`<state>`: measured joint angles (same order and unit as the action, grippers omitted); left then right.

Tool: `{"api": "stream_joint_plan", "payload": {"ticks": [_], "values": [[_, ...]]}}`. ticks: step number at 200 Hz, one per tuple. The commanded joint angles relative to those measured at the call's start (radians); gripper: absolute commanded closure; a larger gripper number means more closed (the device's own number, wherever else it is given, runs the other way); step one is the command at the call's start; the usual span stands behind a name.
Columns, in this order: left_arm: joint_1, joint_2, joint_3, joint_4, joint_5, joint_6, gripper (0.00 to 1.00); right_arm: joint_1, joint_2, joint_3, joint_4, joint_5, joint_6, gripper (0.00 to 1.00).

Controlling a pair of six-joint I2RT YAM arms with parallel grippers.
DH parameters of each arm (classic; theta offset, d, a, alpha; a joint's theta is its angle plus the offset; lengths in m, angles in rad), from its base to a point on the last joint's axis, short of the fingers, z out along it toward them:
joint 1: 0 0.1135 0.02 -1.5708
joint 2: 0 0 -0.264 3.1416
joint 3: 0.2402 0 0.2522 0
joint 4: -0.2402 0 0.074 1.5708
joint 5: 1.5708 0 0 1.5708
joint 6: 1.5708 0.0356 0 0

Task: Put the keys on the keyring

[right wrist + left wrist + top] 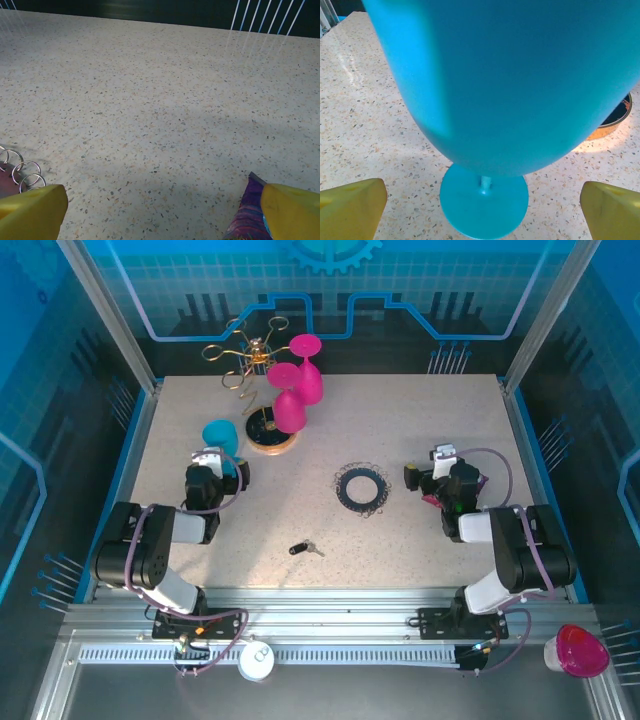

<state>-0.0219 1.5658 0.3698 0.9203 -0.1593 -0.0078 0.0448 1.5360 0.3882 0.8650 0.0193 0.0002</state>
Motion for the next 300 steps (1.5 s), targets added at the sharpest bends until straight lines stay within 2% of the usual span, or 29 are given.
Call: {"api": "stream_joint_plan", "payload": {"ticks": [1, 240, 258, 272, 285, 300], "values": [[-0.003, -0.015, 0.014, 0.003, 0.017, 0.010, 0.01, 0.004, 0.005, 0.017, 0.011, 0.007, -0.006, 0.00], [-0.003, -0.018, 0.000, 0.025, 0.017, 0.011, 0.01, 0.000, 0.001, 0.005, 0.029, -0.008, -0.005, 0.00], [-0.003, -0.074, -0.052, 0.074, -0.009, 0.004, 0.00, 0.004, -0.030, -0.075, 0.165, -0.010, -0.011, 0.00], [-0.003, -0.170, -0.073, 0.025, -0.022, -0.001, 0.01, 0.025, -0.098, -0.140, 0.215, 0.080, -0.004, 0.00], [-0.003, -0.272, -0.078, -0.056, -0.016, 0.006, 0.01, 0.039, -0.214, -0.165, 0.149, 0.154, 0.003, 0.00], [-0.003, -0.385, -0.071, -0.163, -0.010, 0.019, 0.01, 0.050, -0.368, -0.148, -0.039, 0.157, 0.002, 0.00]]}}
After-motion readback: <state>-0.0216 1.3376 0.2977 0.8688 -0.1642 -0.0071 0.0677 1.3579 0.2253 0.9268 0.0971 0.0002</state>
